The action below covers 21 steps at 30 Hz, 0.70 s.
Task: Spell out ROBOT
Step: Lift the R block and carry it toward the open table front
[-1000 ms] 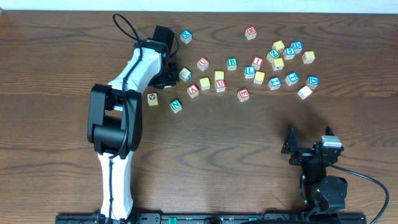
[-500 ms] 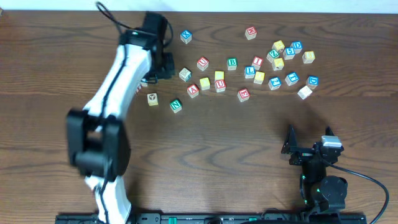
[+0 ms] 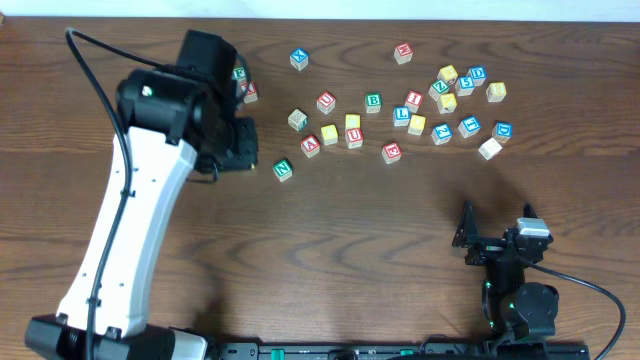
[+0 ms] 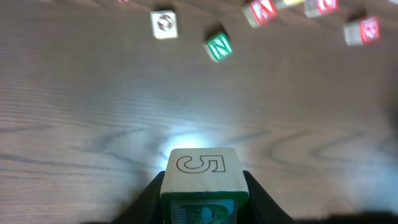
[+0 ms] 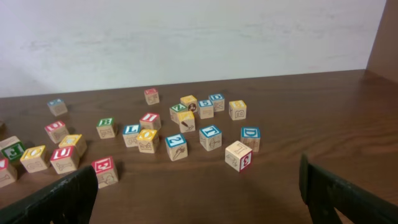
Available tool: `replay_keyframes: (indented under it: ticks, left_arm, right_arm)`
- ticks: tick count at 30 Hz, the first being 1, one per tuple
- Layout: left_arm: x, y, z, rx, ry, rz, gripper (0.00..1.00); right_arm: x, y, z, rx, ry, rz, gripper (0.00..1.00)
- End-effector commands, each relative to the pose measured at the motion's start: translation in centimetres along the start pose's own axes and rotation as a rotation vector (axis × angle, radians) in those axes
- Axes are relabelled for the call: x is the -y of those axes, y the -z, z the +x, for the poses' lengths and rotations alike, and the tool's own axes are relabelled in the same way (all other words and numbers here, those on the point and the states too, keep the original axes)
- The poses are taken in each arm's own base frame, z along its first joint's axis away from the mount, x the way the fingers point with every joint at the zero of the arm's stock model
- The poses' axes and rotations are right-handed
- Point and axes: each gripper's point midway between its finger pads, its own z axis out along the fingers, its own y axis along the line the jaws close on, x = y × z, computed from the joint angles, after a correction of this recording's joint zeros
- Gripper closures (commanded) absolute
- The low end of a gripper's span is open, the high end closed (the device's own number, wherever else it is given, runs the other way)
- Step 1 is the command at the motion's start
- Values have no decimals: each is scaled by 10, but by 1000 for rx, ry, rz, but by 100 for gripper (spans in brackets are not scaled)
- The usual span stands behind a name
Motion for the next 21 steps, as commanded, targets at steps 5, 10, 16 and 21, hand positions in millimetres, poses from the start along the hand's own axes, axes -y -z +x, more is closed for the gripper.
replay_keyframes:
  ticks: [5, 10, 16, 21]
  left_arm:
    - [39, -39, 34, -88, -152, 17, 79]
    - [60, -85, 37, -54, -193, 42, 78]
    - [41, -143, 34, 30, -39, -42, 78]
    - [32, -176, 43, 54, 24, -43, 79]
  right_arm:
    - [1, 0, 0, 1, -12, 4, 1]
    - [1, 0, 0, 1, -13, 5, 1]
    - [1, 0, 0, 1, -13, 4, 1]
    - [1, 0, 0, 1, -13, 4, 1]
